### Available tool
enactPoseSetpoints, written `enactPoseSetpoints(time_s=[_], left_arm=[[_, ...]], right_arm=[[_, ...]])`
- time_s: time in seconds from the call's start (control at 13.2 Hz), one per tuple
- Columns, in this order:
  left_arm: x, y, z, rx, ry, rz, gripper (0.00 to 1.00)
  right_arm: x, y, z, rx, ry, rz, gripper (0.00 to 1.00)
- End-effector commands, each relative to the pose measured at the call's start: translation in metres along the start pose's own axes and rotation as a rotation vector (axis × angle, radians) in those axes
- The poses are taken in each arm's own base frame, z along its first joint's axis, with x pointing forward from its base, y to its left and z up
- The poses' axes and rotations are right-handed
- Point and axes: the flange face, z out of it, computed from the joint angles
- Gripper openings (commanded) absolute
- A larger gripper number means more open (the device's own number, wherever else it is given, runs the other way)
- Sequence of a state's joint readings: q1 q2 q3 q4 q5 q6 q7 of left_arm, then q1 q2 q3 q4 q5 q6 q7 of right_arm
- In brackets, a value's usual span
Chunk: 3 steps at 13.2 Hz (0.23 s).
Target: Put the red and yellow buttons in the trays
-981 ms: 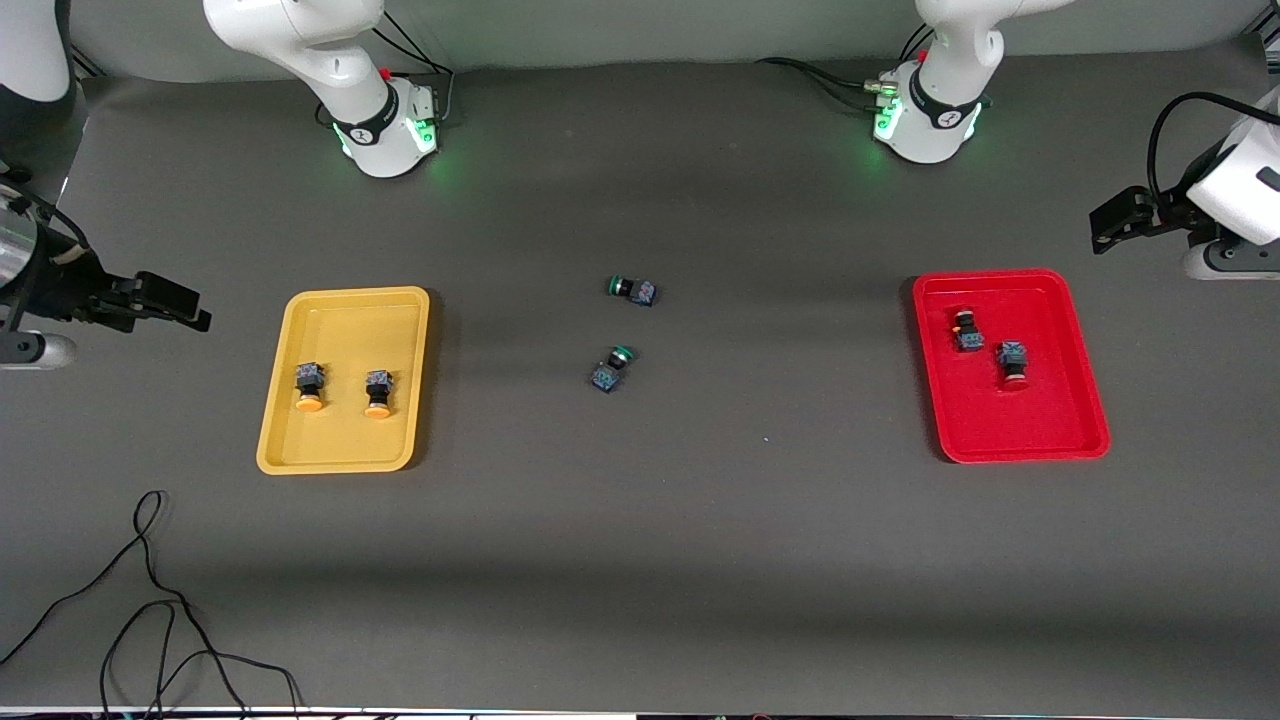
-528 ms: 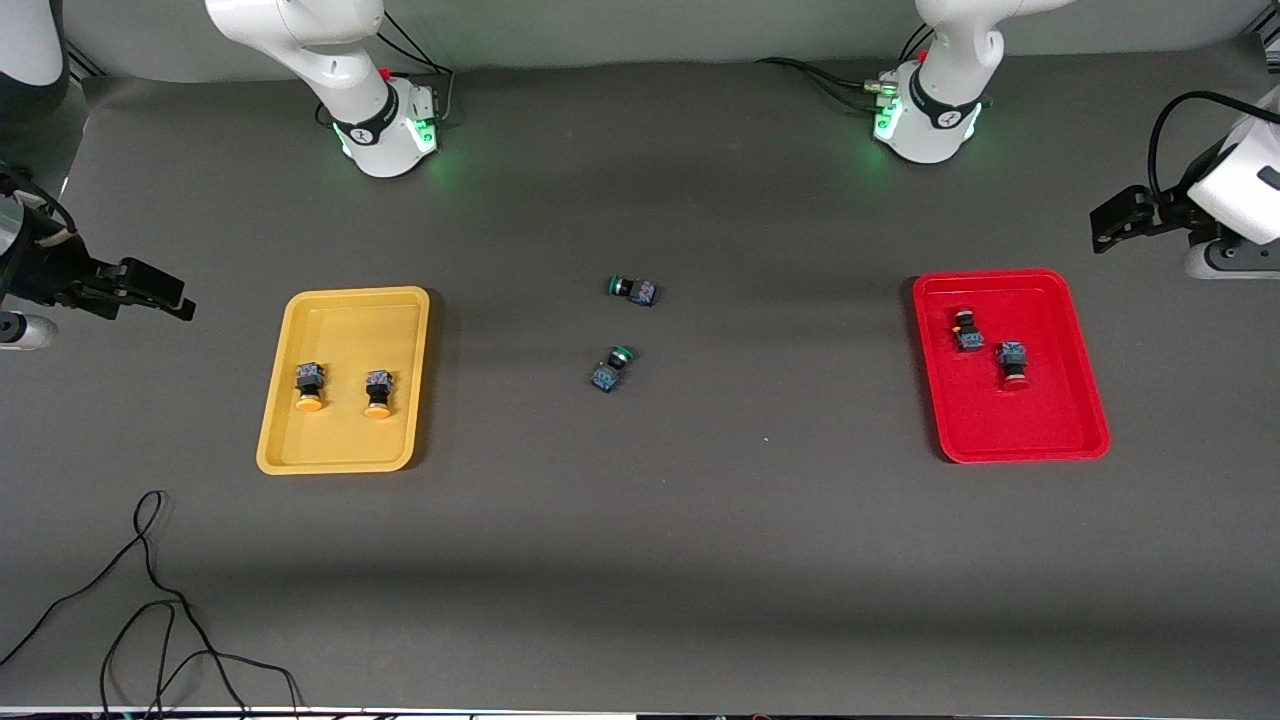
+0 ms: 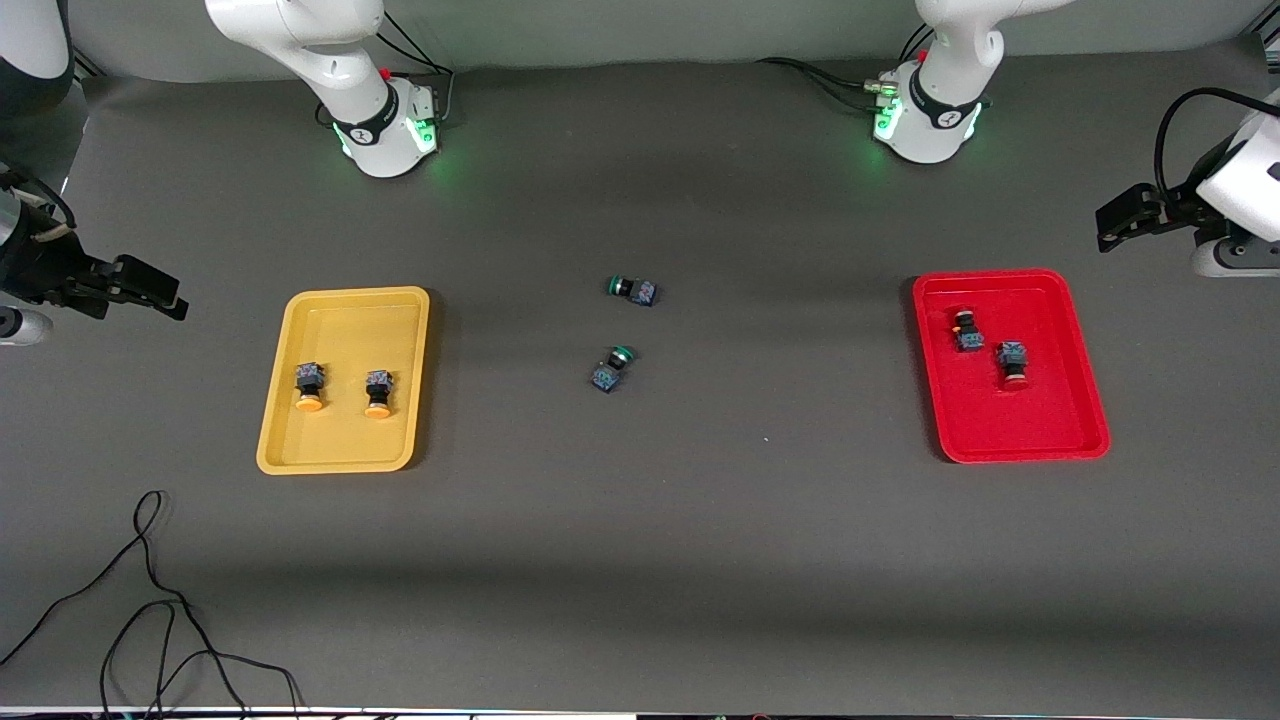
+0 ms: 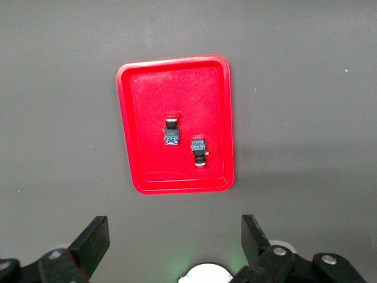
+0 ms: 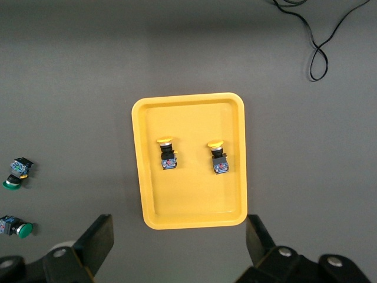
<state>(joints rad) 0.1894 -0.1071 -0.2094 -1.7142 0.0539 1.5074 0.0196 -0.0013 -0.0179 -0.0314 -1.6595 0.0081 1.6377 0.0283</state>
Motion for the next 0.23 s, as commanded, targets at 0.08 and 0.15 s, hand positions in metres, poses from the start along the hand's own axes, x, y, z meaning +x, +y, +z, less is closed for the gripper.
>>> enactPoseSetpoints(time_s=[0.08, 0.15], left_arm=[[0.0003, -0.0029, -0.0059, -0.008, -0.012, -0.004, 1.00], [0.0003, -0.0019, -0.0060, -0.010, -0.012, -0.003, 1.00]], right_arm=[[-0.0035, -0.0037, -0.0077, -0.022, 0.016, 0.016, 1.00], [-0.0035, -0.0038, -0.0069, -0.021, 0.014, 0.017, 1.00]])
